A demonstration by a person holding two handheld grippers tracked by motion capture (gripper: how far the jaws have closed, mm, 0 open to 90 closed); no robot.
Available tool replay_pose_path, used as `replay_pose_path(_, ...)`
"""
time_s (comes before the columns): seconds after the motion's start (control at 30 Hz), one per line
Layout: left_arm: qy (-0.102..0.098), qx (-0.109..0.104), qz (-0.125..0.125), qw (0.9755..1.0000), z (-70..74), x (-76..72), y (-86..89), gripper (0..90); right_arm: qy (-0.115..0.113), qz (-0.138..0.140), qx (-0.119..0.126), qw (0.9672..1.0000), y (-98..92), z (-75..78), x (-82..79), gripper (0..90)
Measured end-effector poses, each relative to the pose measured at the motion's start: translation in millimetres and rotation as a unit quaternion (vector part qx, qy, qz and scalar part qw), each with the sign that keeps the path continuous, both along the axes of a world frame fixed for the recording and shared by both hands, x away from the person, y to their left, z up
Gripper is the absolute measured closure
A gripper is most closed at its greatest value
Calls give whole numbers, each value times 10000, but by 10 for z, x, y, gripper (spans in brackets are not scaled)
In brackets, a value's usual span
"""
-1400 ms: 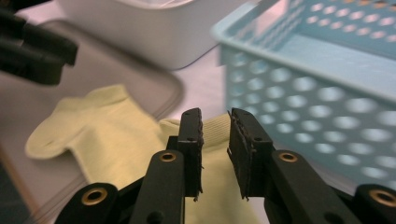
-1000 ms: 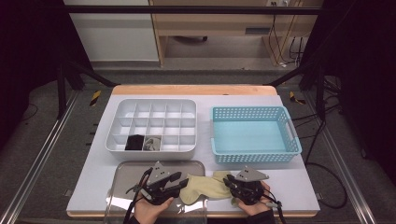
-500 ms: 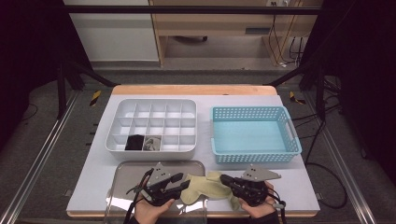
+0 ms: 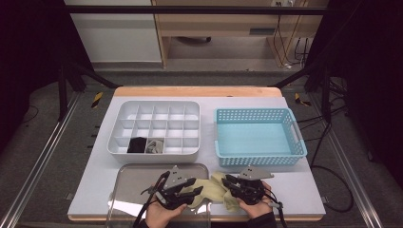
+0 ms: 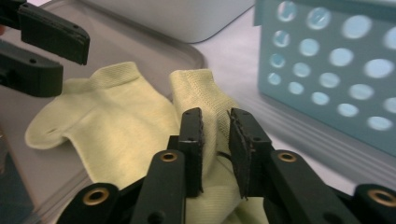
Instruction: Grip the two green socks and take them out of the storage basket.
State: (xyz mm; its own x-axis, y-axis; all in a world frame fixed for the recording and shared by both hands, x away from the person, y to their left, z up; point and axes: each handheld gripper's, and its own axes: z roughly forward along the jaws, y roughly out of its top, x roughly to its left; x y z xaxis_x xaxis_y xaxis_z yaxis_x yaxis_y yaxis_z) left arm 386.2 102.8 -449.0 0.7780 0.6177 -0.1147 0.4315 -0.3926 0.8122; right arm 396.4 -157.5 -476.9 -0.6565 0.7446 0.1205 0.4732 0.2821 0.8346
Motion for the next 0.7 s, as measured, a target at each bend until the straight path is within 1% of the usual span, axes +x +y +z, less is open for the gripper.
replay_pose_path(0.07, 19, 38, -25, 10000, 30, 32, -50, 588, -64, -12, 31, 10000, -33, 38, -16, 733)
replay_pose_path(0.17, 29, 95, 55, 9999, 52, 107, -104, 594, -155, -32, 106, 9998, -103, 107, -52, 725)
replay_pose_path(0.23, 122, 30, 95, 9999, 55, 164, -132, 599, -190, -51, 138, 9997, -153, 138, -79, 715)
replay_pose_path(0.3, 109, 44, 125, 9999, 57, 214, -173, 604, -195, -102, 179, 9996, -194, 157, -106, 710)
replay_pose_path(0.43, 181, 127, 105, 9997, 7, 329, -284, 613, -116, -31, 194, 9997, -199, 151, -146, 694)
replay_pose_path(0.5, 296, 124, 59, 9995, -41, 369, -332, 614, -102, 18, 164, 9998, -175, 142, -160, 680)
replay_pose_path(0.53, 292, 160, 32, 9994, -63, 379, -351, 614, -76, 37, 173, 9998, -164, 137, -167, 673)
replay_pose_path(0.6, 345, 175, -36, 9992, -99, 389, -374, 612, -21, 76, 174, 9998, -156, 129, -185, 658)
replay_pose_path(0.7, 405, 227, -46, 9989, -140, 397, -382, 587, 32, 128, 211, 9997, -148, 118, -220, 640)
